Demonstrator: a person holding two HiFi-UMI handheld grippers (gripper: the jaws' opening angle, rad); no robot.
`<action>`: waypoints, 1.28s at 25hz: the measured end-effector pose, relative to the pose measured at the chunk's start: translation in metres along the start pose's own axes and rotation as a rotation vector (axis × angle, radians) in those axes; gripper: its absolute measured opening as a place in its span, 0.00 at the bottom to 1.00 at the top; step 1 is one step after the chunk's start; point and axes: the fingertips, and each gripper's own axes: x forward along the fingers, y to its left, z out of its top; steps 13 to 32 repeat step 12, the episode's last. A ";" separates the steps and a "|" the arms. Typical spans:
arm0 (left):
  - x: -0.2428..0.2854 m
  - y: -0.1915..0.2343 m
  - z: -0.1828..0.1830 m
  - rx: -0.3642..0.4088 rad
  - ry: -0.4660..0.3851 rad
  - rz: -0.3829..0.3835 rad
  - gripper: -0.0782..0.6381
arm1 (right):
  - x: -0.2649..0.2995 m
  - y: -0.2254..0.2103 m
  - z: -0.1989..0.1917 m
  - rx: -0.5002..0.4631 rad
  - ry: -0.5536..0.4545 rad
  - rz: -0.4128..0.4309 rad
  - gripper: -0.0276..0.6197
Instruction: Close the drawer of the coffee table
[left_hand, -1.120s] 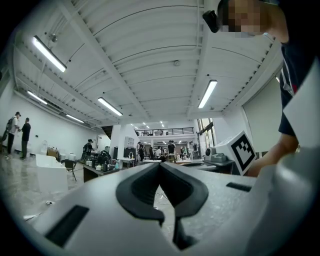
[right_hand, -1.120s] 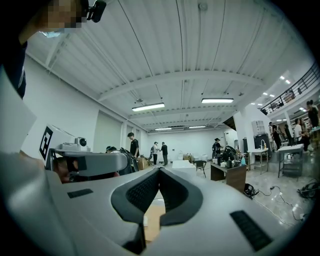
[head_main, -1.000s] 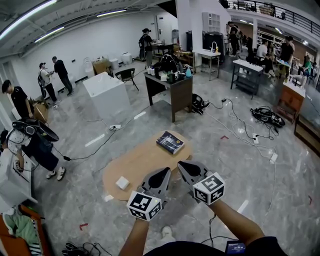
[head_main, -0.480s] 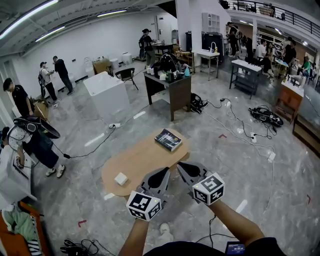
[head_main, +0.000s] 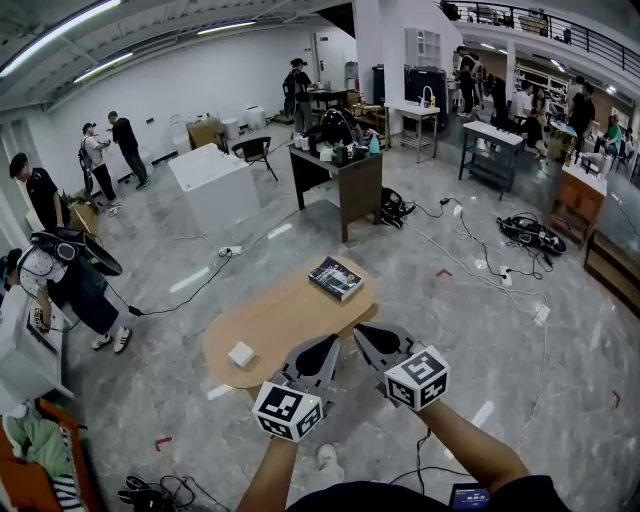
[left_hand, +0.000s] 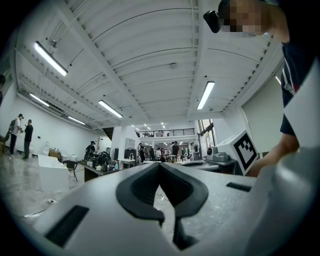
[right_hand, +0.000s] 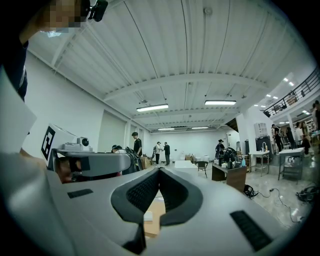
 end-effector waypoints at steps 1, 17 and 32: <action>-0.001 -0.001 0.001 0.000 -0.001 0.001 0.11 | -0.001 0.001 0.001 0.000 -0.002 0.000 0.06; -0.007 -0.009 0.002 0.008 -0.001 0.005 0.11 | -0.011 0.007 0.001 0.002 -0.005 0.000 0.06; -0.007 -0.009 0.002 0.008 -0.001 0.005 0.11 | -0.011 0.007 0.001 0.002 -0.005 0.000 0.06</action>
